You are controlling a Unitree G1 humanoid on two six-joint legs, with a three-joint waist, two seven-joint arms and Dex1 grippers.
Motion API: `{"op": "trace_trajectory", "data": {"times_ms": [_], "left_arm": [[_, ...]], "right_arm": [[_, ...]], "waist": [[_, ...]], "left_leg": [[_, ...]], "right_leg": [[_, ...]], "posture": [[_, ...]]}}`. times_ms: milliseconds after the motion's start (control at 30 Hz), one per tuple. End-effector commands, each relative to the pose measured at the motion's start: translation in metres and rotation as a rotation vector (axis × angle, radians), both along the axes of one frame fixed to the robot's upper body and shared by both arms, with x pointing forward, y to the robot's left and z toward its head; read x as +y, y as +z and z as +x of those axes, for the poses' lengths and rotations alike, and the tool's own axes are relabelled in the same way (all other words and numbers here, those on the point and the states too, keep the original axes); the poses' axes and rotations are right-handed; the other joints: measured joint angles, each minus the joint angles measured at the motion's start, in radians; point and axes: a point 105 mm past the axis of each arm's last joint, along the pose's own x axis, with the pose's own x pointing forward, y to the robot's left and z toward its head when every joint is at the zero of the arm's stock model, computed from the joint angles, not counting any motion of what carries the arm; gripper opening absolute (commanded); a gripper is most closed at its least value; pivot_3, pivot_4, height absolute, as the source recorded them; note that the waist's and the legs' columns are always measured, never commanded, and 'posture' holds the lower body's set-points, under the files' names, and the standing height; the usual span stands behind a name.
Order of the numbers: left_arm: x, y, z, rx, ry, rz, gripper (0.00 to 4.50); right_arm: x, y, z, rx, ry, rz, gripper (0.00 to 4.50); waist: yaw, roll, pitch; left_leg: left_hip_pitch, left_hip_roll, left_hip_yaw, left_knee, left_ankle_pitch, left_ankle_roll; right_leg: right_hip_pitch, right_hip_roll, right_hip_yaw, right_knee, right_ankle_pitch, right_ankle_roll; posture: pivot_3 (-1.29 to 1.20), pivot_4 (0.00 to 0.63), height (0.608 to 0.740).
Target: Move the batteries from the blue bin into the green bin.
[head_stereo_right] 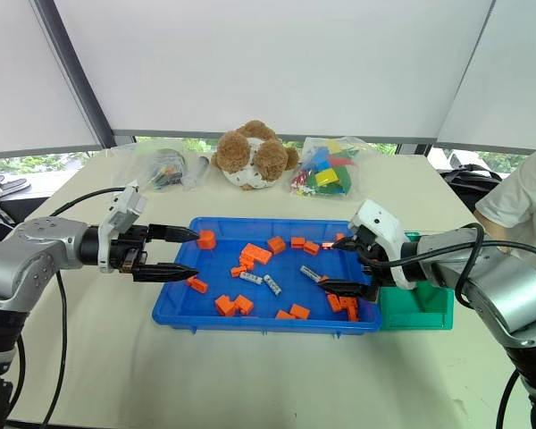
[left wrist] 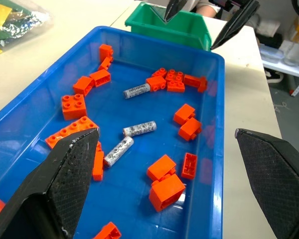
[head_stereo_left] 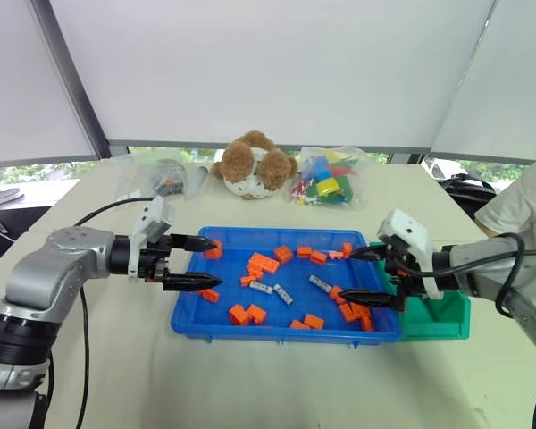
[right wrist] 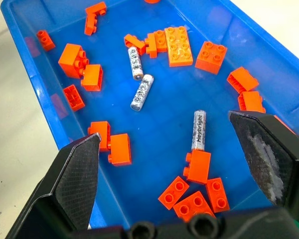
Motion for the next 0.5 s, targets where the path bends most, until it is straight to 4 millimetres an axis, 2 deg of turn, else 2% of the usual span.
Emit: {"op": "trace_trajectory", "data": {"times_ms": [33, 500], "left_arm": [[-0.002, 0.011, -0.004, -0.044, -0.028, -0.005, 4.5], [-0.004, 0.01, -0.006, -0.049, -0.03, 0.005, 4.5]], "right_arm": [[0.002, 0.018, 0.0, -0.066, 0.013, 0.013, 4.48], [0.012, 0.019, 0.006, -0.081, 0.032, 0.03, 4.48]], "waist": [[0.0, 0.0, 0.0], [0.0, 0.0, 0.0]], "left_leg": [[0.0, 0.0, 0.0, 0.0, 0.0, 0.0], [0.0, 0.0, 0.0, 0.0, 0.0, 0.0]], "right_leg": [[0.0, 0.0, 0.0, 0.0, 0.0, 0.0], [0.0, 0.0, 0.0, 0.0, 0.0, 0.0]], "posture": [[0.0, 0.15, 0.733], [0.0, 0.15, 0.733]]}}
